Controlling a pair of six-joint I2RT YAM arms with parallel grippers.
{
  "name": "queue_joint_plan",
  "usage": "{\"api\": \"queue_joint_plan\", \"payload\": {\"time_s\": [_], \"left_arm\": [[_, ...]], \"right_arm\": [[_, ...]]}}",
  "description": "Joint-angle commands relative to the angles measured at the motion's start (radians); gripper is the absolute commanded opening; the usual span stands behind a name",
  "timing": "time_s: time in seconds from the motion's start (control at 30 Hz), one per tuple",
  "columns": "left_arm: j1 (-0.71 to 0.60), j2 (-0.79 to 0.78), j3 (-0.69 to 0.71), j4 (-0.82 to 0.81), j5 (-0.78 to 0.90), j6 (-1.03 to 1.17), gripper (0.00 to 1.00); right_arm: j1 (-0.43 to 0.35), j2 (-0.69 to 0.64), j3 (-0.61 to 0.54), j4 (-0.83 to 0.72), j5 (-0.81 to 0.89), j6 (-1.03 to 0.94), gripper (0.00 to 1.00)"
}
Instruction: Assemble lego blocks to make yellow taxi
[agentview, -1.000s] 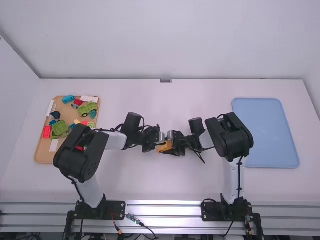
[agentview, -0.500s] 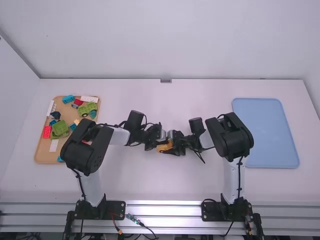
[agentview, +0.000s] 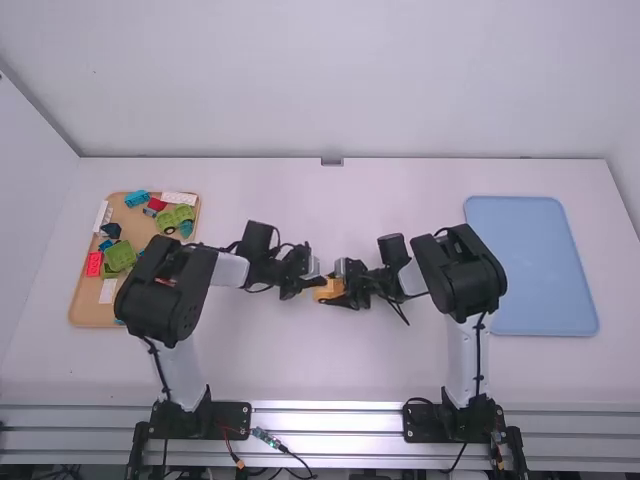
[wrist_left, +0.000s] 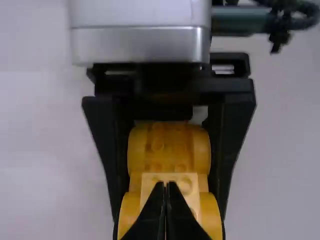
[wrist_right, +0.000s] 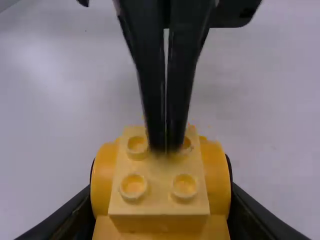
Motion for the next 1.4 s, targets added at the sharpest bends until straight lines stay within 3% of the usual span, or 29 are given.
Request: {"api": "queue_joint_plan", "payload": {"time_s": [0.0, 0.4, 0.53, 0.6, 0.73, 0.97, 1.37], "left_arm": [[0.081, 0.091, -0.086, -0.031, -0.166, 0.054, 0.02], [0.108, 0.031, -0.081, 0.043, -0.164, -0.062, 0.02], [0.148, -0.036, -0.069, 0.017, 0.024, -0.009, 0.02], [0.150, -0.082, -0.066, 0.001, 0.042, -0.006, 0.02], [0.105, -0.109, -0.059, -0.010, -0.024, -0.038, 0.02], [-0.002, -0.103, -0.072, 0.058, 0.023, -0.030, 0.02], [-0.029, -0.035, -0.061, 0.116, 0.038, -0.068, 0.02]], "right_arm": [[-0.014, 0.012, 0.010, -0.004, -0.010, 0.012, 0.42], [-0.013, 0.012, 0.010, -0.010, -0.010, 0.013, 0.42], [-0.013, 0.012, 0.010, -0.009, -0.010, 0.013, 0.42], [-0.013, 0.012, 0.010, -0.009, -0.010, 0.013, 0.42], [-0.012, 0.012, 0.010, -0.009, -0.010, 0.013, 0.42], [-0.011, 0.012, 0.010, -0.009, -0.010, 0.013, 0.42], [-0.011, 0.012, 0.010, -0.009, -0.014, 0.013, 0.42]]}}
